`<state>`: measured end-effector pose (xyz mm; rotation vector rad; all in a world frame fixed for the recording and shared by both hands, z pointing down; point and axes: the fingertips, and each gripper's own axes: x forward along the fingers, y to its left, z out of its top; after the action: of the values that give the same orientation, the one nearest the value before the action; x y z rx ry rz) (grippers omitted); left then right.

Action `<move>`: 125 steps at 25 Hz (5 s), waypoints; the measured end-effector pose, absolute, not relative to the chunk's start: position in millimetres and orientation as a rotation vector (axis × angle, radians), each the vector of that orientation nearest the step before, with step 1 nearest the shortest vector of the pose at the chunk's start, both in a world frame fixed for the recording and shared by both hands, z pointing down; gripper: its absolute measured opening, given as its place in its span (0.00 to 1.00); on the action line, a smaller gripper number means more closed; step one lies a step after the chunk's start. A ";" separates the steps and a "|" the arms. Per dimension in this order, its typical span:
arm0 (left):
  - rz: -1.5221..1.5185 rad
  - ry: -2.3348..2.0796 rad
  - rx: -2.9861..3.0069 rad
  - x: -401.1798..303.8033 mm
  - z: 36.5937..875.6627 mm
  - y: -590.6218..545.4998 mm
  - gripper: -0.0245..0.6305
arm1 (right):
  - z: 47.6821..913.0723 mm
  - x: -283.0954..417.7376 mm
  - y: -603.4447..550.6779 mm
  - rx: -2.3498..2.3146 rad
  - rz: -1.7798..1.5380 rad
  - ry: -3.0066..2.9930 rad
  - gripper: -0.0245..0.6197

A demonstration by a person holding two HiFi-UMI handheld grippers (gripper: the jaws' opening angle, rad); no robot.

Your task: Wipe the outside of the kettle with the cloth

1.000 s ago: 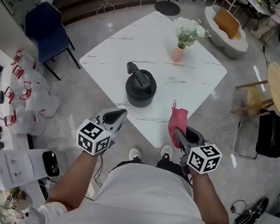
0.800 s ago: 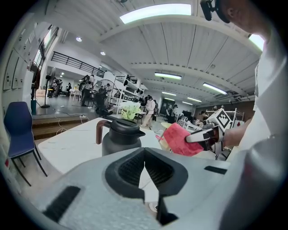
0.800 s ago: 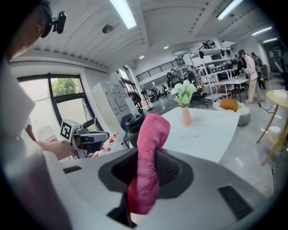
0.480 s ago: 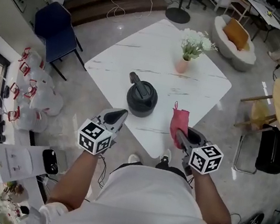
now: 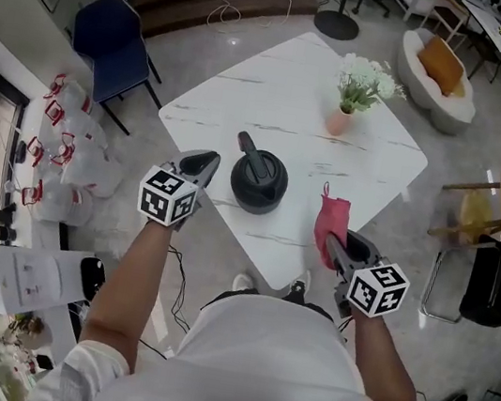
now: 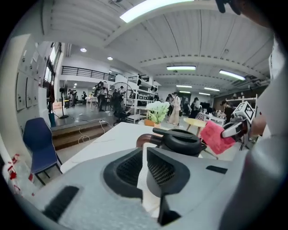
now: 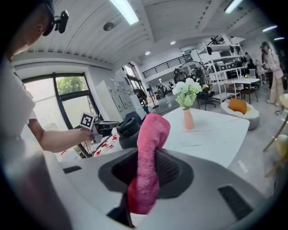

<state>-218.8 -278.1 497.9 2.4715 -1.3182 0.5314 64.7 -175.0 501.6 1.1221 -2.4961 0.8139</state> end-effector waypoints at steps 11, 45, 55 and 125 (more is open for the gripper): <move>1.070 -0.977 2.748 -194.6 530.0 -334.2 0.38 | 514.5 76.4 -199.5 1.163 0.853 -2.448 0.20; 1.334 -0.485 2.505 -146.0 555.6 -346.1 0.27 | 529.6 103.4 -213.7 1.231 0.921 -2.395 0.20; 1.131 -0.572 2.299 -125.0 551.7 -285.8 0.29 | 521.2 122.1 -211.1 1.266 0.905 -2.420 0.20; 1.166 -0.540 2.635 -75.0 563.5 -201.6 0.19 | 471.3 -49.3 -232.8 0.654 0.182 -2.365 0.19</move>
<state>-75.0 -201.6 563.5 2.6345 -0.5404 1.1662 -49.3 -232.8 471.3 0.6536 -2.3647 0.1821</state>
